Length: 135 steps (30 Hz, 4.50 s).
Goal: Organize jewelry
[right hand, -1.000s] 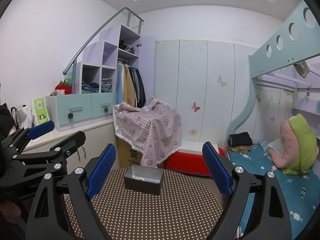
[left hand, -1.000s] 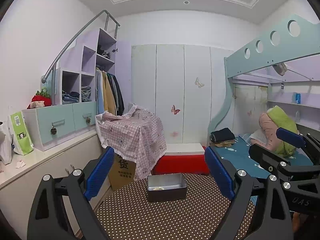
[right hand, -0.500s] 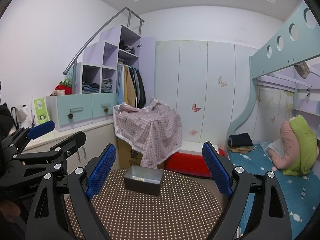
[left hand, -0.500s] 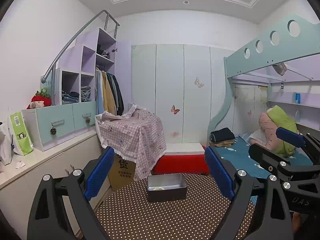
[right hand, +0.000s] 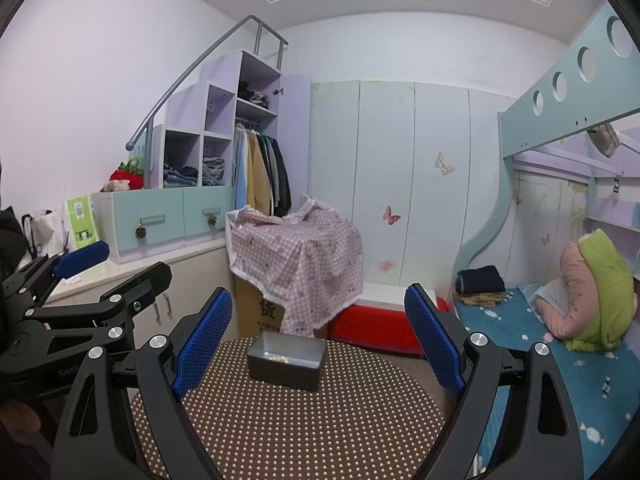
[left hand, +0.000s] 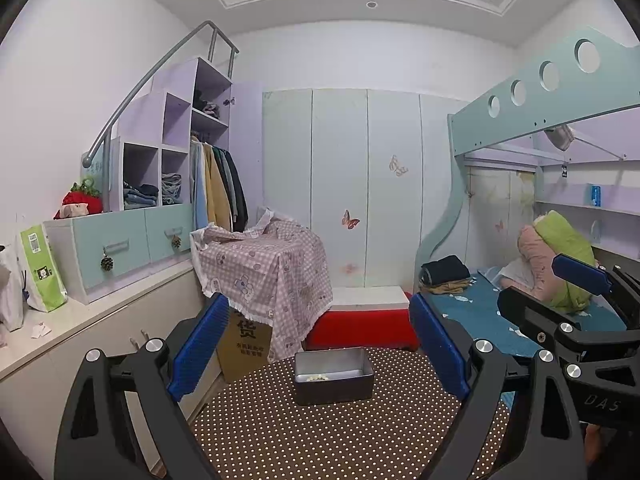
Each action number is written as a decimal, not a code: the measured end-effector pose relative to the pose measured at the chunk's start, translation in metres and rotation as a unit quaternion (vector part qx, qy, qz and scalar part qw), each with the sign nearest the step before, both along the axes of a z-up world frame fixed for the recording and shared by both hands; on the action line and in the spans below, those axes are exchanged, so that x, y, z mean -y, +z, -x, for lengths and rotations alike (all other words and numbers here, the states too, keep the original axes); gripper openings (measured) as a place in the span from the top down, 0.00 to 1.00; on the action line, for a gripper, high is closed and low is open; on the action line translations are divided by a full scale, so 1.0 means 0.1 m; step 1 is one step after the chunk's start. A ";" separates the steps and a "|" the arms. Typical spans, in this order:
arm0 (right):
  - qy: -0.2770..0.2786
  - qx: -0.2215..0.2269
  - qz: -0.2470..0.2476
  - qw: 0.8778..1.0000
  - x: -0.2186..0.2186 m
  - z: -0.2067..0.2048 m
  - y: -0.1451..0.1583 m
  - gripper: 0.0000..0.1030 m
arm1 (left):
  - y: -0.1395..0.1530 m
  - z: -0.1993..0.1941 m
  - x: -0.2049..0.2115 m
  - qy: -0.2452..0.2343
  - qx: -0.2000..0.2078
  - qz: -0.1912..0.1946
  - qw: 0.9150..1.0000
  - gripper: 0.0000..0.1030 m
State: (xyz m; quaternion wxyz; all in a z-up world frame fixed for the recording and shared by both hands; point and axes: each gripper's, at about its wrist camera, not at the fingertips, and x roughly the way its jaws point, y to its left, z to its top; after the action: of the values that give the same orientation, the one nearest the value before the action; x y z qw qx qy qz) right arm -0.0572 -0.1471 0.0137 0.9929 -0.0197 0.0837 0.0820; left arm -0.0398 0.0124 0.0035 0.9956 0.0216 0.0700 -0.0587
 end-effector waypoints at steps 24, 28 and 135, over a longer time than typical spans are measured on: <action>0.000 0.000 0.000 1.000 0.00 0.00 0.00 0.17 | 0.01 0.01 0.01 0.000 -0.001 0.000 1.000 0.14; 0.000 -0.001 0.000 1.000 0.00 0.00 -0.02 0.17 | 0.01 0.01 0.02 0.001 -0.001 -0.002 1.000 0.14; -0.001 -0.006 -0.006 1.000 -0.06 -0.03 -0.02 0.17 | 0.00 -0.07 -0.05 -0.001 0.003 -0.007 1.000 0.13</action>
State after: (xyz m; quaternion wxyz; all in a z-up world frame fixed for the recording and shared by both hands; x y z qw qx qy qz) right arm -0.0544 -0.1412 0.0118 0.9926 -0.0131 0.0892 0.0811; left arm -0.0333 0.0169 0.0039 0.9956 0.0288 0.0671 -0.0589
